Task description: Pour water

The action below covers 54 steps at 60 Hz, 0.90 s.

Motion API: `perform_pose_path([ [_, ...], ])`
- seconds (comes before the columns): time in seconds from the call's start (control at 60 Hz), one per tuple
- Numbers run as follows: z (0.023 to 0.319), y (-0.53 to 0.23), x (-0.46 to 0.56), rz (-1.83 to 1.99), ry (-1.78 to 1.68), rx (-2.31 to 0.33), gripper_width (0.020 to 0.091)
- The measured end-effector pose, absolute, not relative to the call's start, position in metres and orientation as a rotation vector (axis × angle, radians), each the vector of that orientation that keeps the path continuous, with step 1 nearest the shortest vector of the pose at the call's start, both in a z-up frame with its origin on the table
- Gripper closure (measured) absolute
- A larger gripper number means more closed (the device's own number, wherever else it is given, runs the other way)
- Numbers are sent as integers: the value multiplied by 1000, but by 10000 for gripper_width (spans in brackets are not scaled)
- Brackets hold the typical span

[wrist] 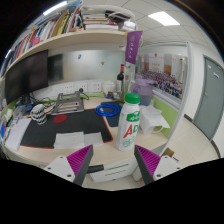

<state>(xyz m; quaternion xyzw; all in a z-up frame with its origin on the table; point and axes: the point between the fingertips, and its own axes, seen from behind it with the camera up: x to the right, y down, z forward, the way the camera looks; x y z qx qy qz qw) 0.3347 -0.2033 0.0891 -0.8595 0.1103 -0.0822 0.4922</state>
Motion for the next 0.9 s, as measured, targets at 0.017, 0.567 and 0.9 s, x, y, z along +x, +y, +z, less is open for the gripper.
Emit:
perform_pose_path([
  [0.017,87,-201,340,-196,265,-2082,255],
  [0.567,80,-90,404,-81,78,-1871,544],
  [0.9,84,-79,411,-118,79,-1799,733],
])
